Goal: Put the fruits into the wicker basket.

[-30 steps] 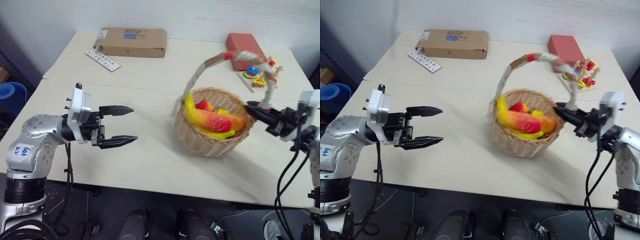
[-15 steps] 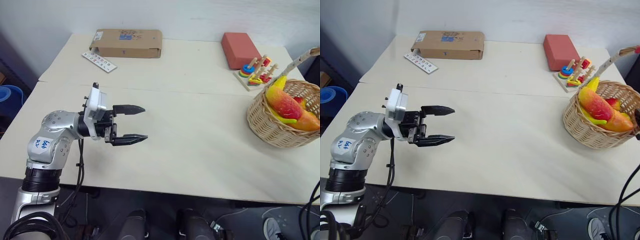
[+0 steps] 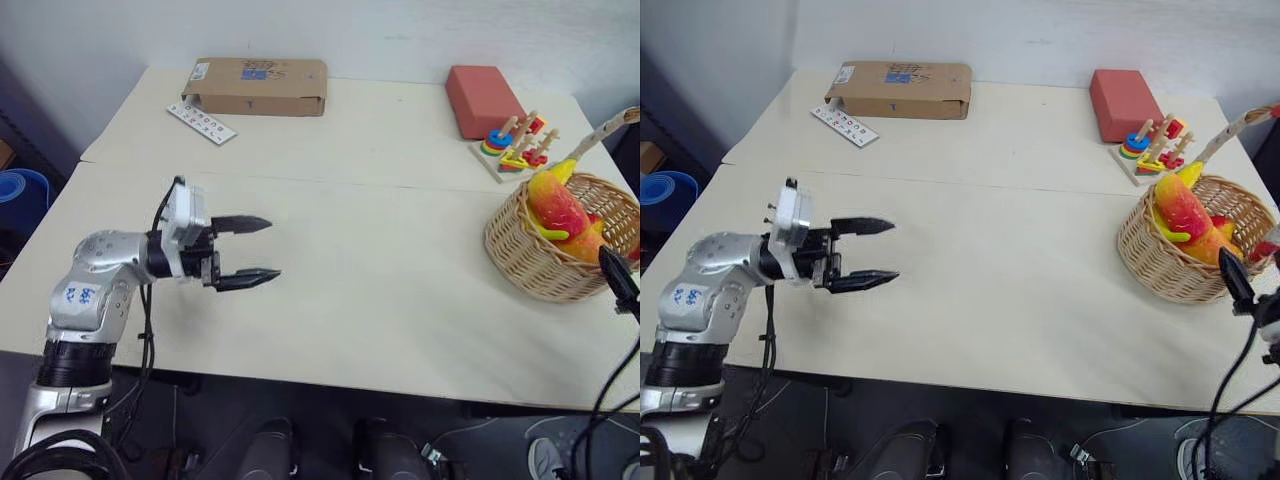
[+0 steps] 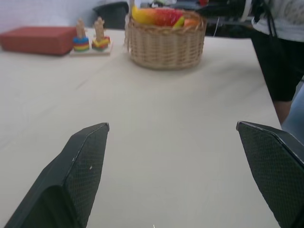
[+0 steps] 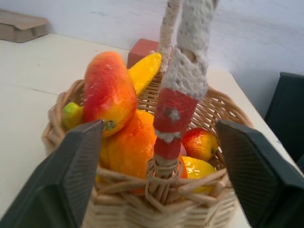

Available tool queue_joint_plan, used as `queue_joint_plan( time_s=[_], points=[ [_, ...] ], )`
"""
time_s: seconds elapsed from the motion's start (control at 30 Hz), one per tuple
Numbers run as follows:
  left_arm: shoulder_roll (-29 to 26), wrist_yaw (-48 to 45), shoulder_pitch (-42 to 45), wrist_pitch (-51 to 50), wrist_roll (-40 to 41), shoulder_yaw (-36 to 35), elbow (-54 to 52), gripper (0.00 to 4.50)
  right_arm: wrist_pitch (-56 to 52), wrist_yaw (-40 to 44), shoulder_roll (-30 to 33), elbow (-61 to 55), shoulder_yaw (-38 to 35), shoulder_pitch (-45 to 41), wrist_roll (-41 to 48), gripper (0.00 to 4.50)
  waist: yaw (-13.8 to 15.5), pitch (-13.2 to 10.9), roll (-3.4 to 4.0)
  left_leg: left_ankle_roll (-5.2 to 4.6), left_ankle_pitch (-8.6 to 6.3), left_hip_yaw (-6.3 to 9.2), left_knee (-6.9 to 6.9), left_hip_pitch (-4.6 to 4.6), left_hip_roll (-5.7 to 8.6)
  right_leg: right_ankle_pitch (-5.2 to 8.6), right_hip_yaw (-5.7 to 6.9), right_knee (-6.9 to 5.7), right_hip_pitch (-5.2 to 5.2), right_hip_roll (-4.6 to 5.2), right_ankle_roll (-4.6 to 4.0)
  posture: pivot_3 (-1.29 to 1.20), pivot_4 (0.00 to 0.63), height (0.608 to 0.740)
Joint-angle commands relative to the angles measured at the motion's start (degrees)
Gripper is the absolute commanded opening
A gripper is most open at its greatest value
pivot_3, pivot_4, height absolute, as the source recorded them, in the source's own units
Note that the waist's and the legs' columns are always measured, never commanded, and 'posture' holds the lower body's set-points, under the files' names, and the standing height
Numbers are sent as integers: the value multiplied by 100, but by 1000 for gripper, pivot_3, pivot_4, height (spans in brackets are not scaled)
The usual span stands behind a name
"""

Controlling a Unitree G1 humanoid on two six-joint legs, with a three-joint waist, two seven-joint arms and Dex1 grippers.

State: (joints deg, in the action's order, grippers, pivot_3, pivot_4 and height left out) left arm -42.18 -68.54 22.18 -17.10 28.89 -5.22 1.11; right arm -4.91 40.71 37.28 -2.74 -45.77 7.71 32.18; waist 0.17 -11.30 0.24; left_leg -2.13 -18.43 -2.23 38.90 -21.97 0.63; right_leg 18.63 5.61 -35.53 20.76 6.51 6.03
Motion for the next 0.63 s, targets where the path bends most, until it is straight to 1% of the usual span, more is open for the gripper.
queue_joint_plan(
  time_s=[0.03, 0.1, 0.17, 0.23, 0.27, 0.3, 0.4, 0.5, 0.63],
  points=[
    [-231, -64, -497, 506, -270, -272, 69, 4500, 234, 560, 251, -307, -506, 457, 218, 4463, -4, 0, 0, 0, 0, 1, 0, -1, -1, 0, 1, 2, 0, 0, 0, 0, 150, 740],
    [-360, -46, -927, 750, -404, -413, 88, 4500, 446, 1268, 370, -403, -502, 1020, 168, 4463, -15, 0, 0, -2, -1, 0, -2, 4, -1, 0, -3, 4, -2, 4, 0, 0, 150, 740],
    [-404, 58, -1323, 830, -403, -589, -20, 4500, 592, 1934, 394, -664, -329, 1552, 212, 4463, -13, 0, -1, -2, -3, 0, -18, 12, -2, 1, -8, 10, -5, 5, -2, 0, 150, 740],
    [-441, 91, -1734, 989, -472, -685, -191, 4500, 720, 2493, 376, -1070, 103, 1956, 219, 4463, -19, 0, -1, -2, -3, -5, -60, 45, -3, 1, -15, 53, -26, 10, -2, 0, 150, 740],
    [-457, 94, -1876, 1051, -507, -705, -262, 4500, 785, 2688, 368, -1213, 283, 2070, 202, 4463, -25, 0, -1, -2, -4, -8, -68, 57, -3, 1, -20, 61, -33, 13, -2, 0, 150, 740],
    [-461, 123, -2061, 1154, -568, -733, -337, 4500, 839, 2829, 342, -1381, 619, 2094, 147, 4463, -35, 0, -1, 2, -8, -13, -78, 72, -3, 2, -30, 59, -36, 13, -3, 0, 150, 740],
    [-328, 584, -2375, 1896, -1085, -788, -472, 4500, 912, 2791, 202, -1410, 1608, 1535, -78, 4463, -66, 1, -2, 7, -9, -19, -82, 78, -7, 3, -40, 60, -33, 13, -6, 0, 150, 740],
    [-267, 862, -2457, 1697, -952, -933, -742, 4500, 1352, 2834, 108, -747, 2350, 643, -549, 4463, -48, 1, -1, 25, -12, -22, -80, 77, -8, 3, -42, 59, -28, 14, -7, 0, 150, 740],
    [-205, 1018, -2664, 1717, -955, -945, -976, 4500, 1701, 2777, -105, -121, 3015, -249, -852, 4463, -8, 1, 1, 21, -10, -19, -83, 77, -7, 16, -38, 41, -18, 14, -30, 0, 150, 740]
  ],
)
